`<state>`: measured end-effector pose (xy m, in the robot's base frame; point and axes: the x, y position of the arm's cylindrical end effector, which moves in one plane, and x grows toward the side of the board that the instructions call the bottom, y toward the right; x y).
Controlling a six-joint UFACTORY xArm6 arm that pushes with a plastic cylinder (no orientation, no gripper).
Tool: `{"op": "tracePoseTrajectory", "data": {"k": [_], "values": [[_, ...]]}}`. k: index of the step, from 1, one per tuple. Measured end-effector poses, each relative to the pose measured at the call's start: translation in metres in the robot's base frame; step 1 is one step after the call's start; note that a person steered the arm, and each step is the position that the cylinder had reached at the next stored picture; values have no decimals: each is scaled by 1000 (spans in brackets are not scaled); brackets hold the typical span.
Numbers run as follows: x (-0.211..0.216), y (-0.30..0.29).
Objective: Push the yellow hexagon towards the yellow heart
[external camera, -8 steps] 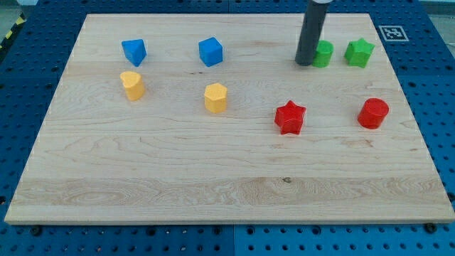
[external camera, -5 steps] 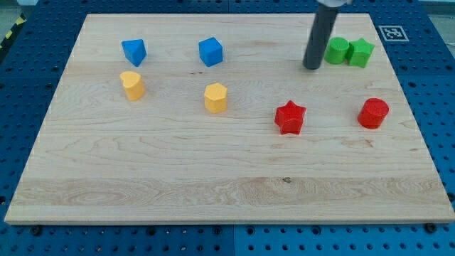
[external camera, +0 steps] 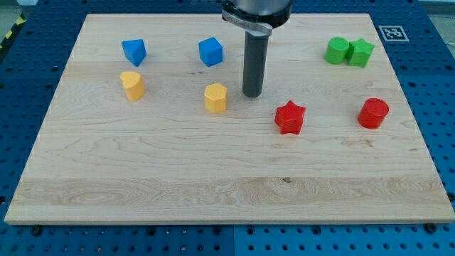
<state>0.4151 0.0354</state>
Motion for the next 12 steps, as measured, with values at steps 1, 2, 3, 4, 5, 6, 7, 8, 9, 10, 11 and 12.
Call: {"op": "tracePoseTrajectory", "data": {"k": [1,2,3,4,5,6,7,8,9,10,11,12], "values": [[22,-17],[31,-74],[31,-131],[34,-120],[31,-93],[14,-82],[0,-90],[0,-123],[-1,-129],[-1,-129],[-13,-121],[-65,-108]]}}
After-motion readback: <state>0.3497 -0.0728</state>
